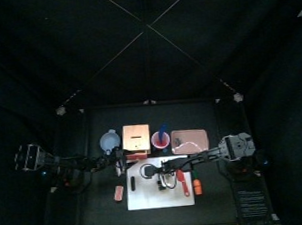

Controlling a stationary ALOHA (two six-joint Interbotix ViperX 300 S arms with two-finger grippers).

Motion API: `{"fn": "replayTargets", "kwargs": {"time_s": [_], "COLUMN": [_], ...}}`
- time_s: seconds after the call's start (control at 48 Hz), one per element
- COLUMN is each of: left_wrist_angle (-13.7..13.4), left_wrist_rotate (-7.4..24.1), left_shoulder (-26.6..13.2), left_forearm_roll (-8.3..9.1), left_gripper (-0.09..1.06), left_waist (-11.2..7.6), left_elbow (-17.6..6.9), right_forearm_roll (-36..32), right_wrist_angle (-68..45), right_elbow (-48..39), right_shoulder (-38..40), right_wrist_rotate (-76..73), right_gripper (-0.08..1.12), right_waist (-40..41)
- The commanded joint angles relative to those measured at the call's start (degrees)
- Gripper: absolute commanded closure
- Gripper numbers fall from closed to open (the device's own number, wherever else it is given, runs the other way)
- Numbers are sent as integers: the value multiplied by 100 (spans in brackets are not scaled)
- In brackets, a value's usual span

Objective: Place sushi on board then cut the sushi with the knife then place the pieces on the plate
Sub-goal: Place the 4 sushi pieces on the plate

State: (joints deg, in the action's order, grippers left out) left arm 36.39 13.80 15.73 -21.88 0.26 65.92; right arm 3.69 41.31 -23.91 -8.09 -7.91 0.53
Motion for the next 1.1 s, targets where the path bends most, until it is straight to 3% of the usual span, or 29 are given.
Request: {"fn": "replayTargets", "kwargs": {"time_s": [0.021, 0.25, 0.458, 0.708, 1.104], "left_wrist_angle": [62, 62, 62, 62, 62], "left_wrist_rotate": [18, 18, 35, 35, 35], "left_shoulder": [62, 35, 0, 9, 9], "left_forearm_roll": [18, 114, 132, 352, 457], "left_gripper": [10, 10, 10, 10, 10], "left_waist": [-9, -18, -9, -18, -35], "left_elbow": [-149, -202, -193, -185, -97], "right_forearm_roll": [35, -237, -853, -1037, -1072], "right_wrist_angle": [9, -141, -1020, -1187, -1187], "right_elbow": [-729, -2241, -2760, -2637, -2021], "right_shoulder": [949, 2145, 2716, 2250, 1397], "right_wrist_rotate": [-527, -1934, -3252, -3929, -3929], "right_gripper": [60, 60, 60, 60, 58], "right_waist": [422, 1266, 2118, 2725, 2944]}}
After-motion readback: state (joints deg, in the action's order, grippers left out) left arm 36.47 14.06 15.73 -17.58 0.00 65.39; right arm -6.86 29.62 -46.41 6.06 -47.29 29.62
